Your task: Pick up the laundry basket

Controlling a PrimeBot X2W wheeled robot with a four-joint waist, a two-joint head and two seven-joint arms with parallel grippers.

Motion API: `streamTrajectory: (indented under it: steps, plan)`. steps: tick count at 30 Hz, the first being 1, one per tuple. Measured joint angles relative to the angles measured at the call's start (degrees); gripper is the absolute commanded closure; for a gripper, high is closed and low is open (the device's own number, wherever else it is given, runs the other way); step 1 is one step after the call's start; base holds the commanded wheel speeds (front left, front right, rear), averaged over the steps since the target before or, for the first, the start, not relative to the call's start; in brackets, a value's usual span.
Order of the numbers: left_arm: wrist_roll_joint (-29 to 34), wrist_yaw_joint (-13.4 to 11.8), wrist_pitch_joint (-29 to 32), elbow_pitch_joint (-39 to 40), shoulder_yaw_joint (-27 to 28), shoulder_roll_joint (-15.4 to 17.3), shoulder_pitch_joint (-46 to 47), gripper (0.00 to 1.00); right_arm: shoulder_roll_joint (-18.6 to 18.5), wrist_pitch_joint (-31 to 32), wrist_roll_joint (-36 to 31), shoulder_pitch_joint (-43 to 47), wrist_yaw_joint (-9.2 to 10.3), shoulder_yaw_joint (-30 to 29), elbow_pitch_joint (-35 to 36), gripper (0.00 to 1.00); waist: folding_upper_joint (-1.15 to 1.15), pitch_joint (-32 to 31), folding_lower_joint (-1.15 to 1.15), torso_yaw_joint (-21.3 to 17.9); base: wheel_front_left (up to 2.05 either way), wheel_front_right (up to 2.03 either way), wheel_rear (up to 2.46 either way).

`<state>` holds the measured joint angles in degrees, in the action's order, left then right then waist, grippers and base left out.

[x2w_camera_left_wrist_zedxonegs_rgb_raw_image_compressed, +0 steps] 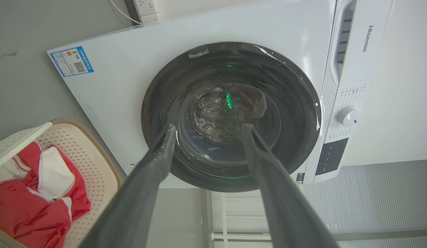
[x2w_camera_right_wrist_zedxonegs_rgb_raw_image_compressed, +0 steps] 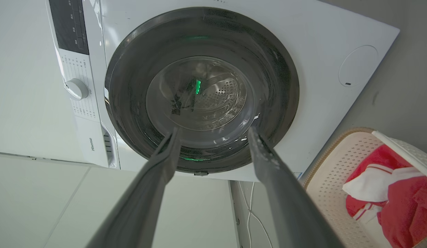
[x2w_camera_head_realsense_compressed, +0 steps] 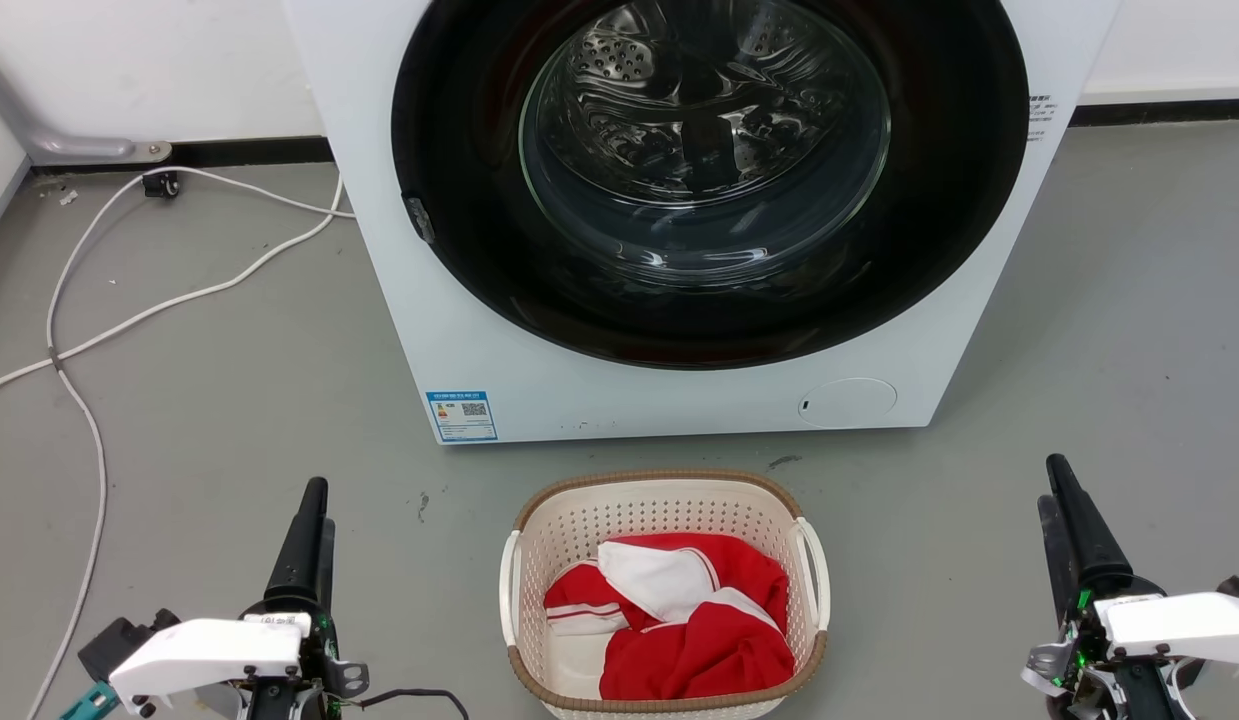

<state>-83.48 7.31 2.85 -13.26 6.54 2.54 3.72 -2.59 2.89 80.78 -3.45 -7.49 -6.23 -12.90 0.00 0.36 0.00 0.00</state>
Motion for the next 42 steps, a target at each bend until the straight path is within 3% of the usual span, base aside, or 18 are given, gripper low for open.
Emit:
streamTrajectory:
  steps: [21, 42]
  plan:
    - [22.35, -2.34, -4.86, 6.13, -2.65, 0.03, -1.03, 0.0, -0.01, -4.92, -27.36, 1.75, 0.0, 2.79, 6.53, 0.0, 0.0, 0.24, 0.01, 0.19, 0.0, 0.0, 0.0]
    - [40.18, -4.86, -8.79, 8.29, -5.5, 0.09, -1.86, 0.0, -0.02, -8.89, -46.92, 3.47, 0.0, 4.35, 8.53, 0.0, 0.0, 0.48, 0.01, 0.34, 0.0, 0.0, 0.0]
